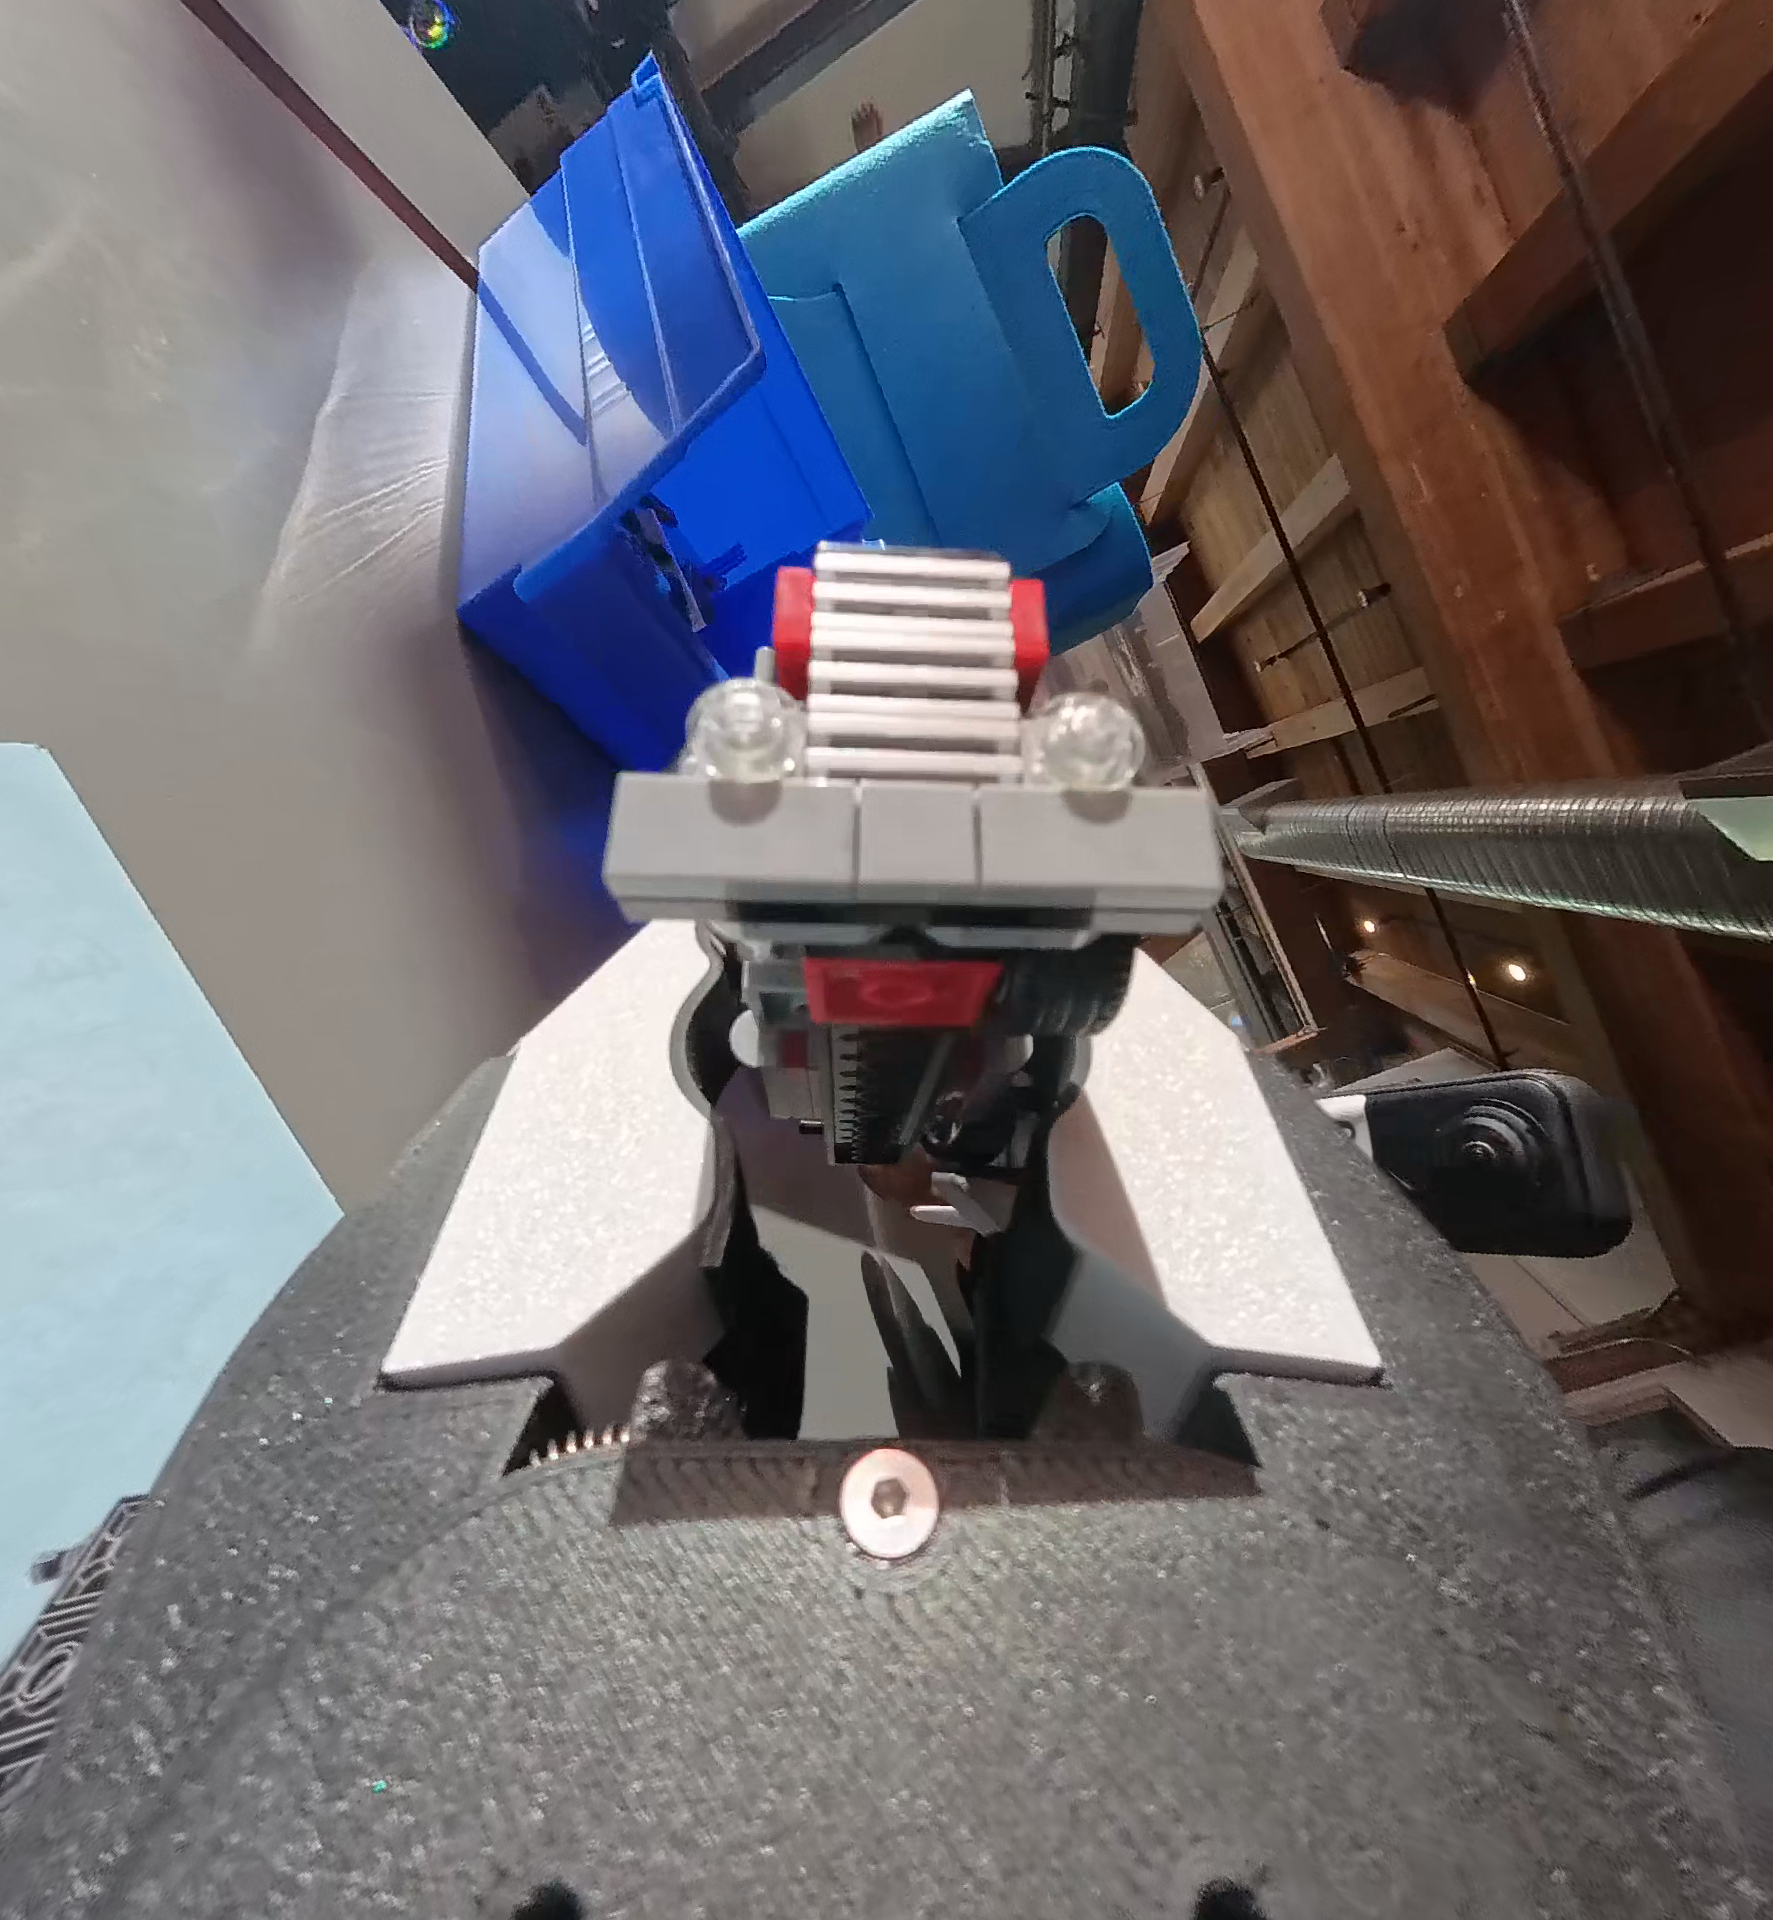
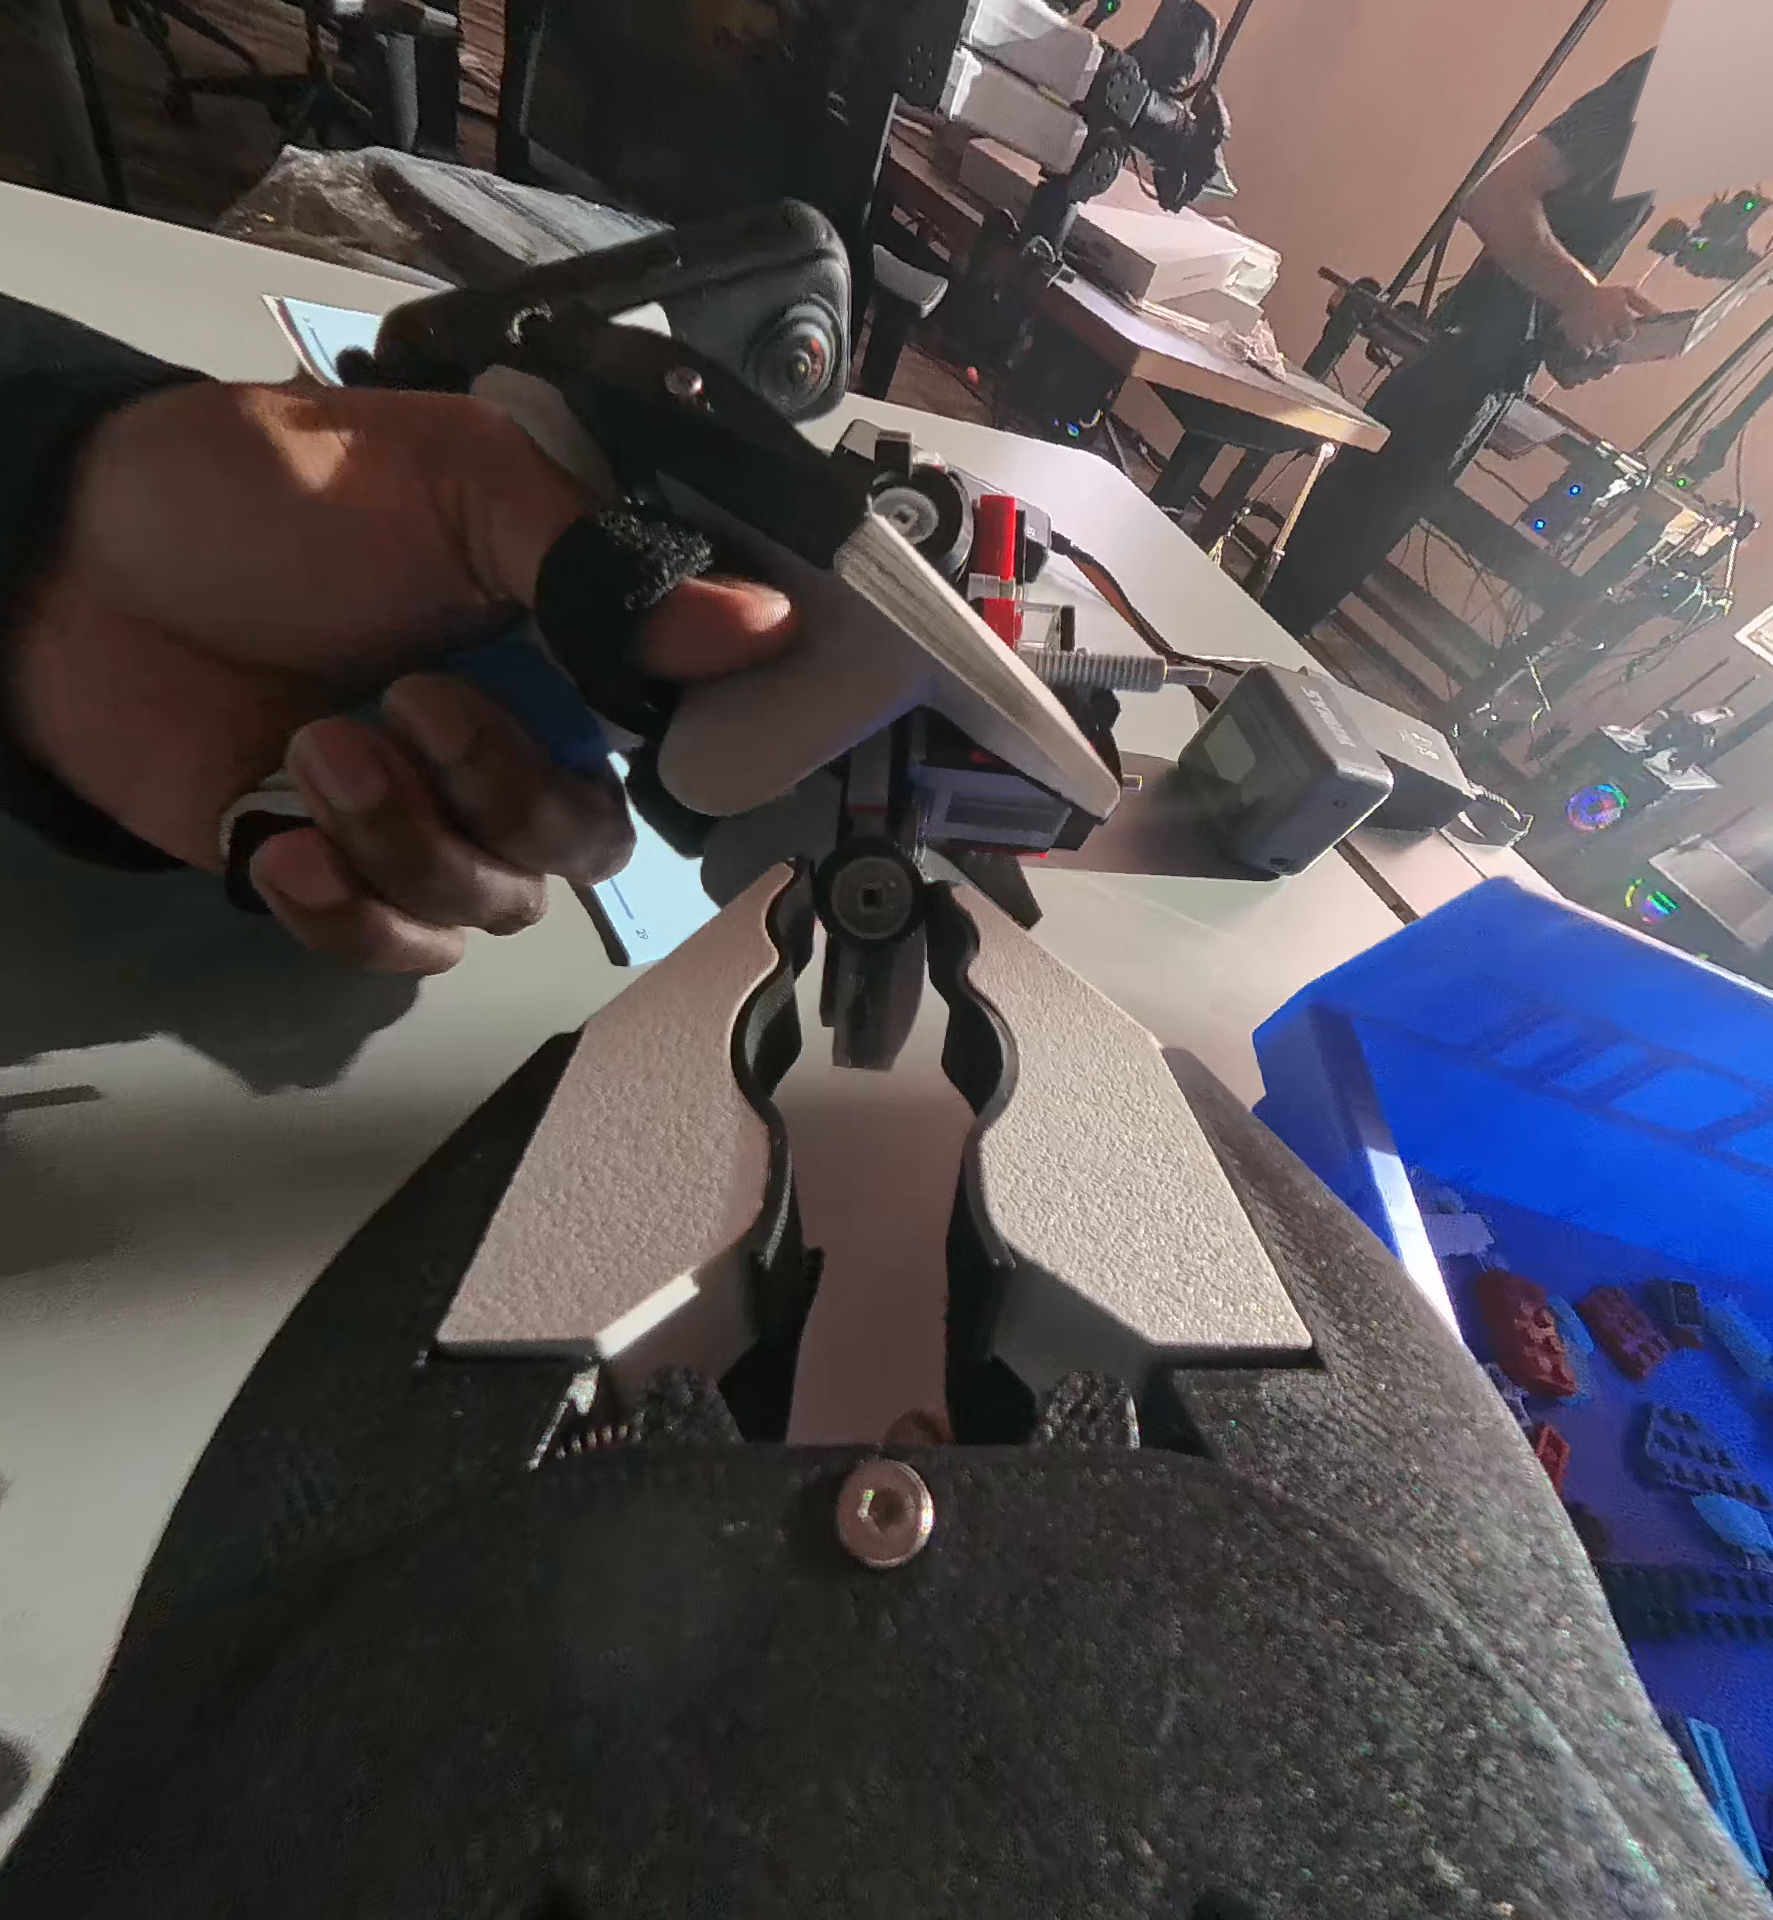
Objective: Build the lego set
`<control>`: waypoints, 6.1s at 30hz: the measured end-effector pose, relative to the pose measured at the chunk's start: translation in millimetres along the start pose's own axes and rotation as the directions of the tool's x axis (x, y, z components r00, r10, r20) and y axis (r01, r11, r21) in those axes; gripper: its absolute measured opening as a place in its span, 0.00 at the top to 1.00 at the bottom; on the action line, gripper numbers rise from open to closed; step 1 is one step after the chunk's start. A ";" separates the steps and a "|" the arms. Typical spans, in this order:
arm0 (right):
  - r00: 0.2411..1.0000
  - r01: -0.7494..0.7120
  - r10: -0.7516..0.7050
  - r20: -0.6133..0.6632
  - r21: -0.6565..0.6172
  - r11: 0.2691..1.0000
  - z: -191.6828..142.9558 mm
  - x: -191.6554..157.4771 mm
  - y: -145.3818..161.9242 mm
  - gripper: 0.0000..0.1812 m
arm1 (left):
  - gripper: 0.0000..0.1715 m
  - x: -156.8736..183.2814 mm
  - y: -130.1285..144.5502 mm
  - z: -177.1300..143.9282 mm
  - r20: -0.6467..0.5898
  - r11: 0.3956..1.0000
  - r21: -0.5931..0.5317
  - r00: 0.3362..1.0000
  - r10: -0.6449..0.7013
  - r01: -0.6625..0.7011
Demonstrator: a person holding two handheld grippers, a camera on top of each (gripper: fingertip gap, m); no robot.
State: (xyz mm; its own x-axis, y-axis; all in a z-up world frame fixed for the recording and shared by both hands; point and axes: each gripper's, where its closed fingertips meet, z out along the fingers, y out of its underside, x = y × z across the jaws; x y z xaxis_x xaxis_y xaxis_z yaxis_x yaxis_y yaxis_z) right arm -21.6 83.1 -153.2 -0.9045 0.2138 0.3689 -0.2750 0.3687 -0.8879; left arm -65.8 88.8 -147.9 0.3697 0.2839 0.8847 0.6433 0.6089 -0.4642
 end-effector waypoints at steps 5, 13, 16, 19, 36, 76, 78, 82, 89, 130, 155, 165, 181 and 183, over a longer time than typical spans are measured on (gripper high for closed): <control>1.000 0.001 -0.003 -0.024 -0.065 0.998 2.1 1.8 4.7 0.87 | 0.69 -3.1 -1.6 -0.8 0.062 0.995 0.001 0.993 0.097 -0.098; 0.998 0.030 -0.036 -0.045 -0.129 0.991 4.9 2.0 11.7 0.87 | 0.70 -6.5 -1.8 -1.1 0.120 0.987 0.010 0.980 0.161 -0.163; 0.997 0.046 -0.054 -0.053 -0.152 0.987 6.1 1.8 13.8 0.87 | 0.70 -6.4 -2.5 -1.8 0.138 0.981 0.016 0.972 0.189 -0.193; 0.996 0.056 -0.067 -0.063 -0.165 0.985 7.2 1.9 14.1 0.87 | 0.69 -6.8 -3.1 -2.5 0.151 0.977 0.017 0.967 0.207 -0.212; 0.932 0.273 -0.331 -0.146 -0.316 0.909 13.5 2.9 21.9 0.87 | 0.67 -11.0 -3.3 -4.1 0.297 0.910 -0.006 0.868 0.397 -0.414; 0.997 -0.019 0.014 -0.077 -0.061 0.998 14.9 4.3 5.9 0.87 | 0.68 -21.5 1.7 -1.6 0.020 0.970 0.012 0.969 -0.245 0.245; 0.998 -0.018 0.014 -0.069 -0.065 0.998 15.8 2.5 6.2 0.87 | 0.68 -21.6 2.0 -1.6 0.019 0.968 0.012 0.968 -0.250 0.250; 0.998 -0.013 0.008 -0.065 -0.075 0.997 16.1 1.1 5.9 0.87 | 0.69 -21.5 2.2 -1.7 0.022 0.970 0.011 0.970 -0.243 0.243; 0.997 -0.030 0.025 -0.068 -0.067 0.997 15.5 2.9 5.9 0.87 | 0.68 -20.6 0.5 -2.4 0.014 0.972 0.021 0.972 -0.236 0.236; 0.999 -0.045 0.045 -0.001 0.063 0.997 10.4 0.7 0.1 0.85 | 0.68 -3.0 -0.9 -1.0 -0.147 0.935 0.013 0.926 -0.348 0.354; 0.999 -0.017 0.017 -0.026 0.003 1.000 13.5 1.3 7.2 0.83 | 0.68 -16.9 3.2 -1.0 -0.052 0.939 0.015 0.938 -0.343 0.344; 0.998 0.036 -0.035 -0.058 0.009 0.999 10.9 3.3 4.3 0.84 | 0.68 -19.6 3.1 -1.9 -0.038 0.937 0.018 0.937 -0.347 0.348; 0.995 0.086 -0.085 -0.061 0.029 0.996 9.3 0.1 0.0 0.86 | 0.69 -19.6 5.1 -1.2 -0.030 0.942 0.006 0.942 -0.335 0.336; 0.997 0.056 -0.054 -0.049 0.036 0.998 9.1 0.5 0.1 0.86 | 0.68 -18.9 4.9 -1.3 -0.031 0.945 0.008 0.944 -0.327 0.328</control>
State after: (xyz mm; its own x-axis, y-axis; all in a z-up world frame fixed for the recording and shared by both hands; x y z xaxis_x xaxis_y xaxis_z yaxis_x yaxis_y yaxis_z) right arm -25.0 75.0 -155.7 -0.8711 0.2379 0.4295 -0.3365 0.3477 -0.8751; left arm -68.7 85.5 -167.0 0.1591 0.0462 0.9862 0.7233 0.6745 -0.1482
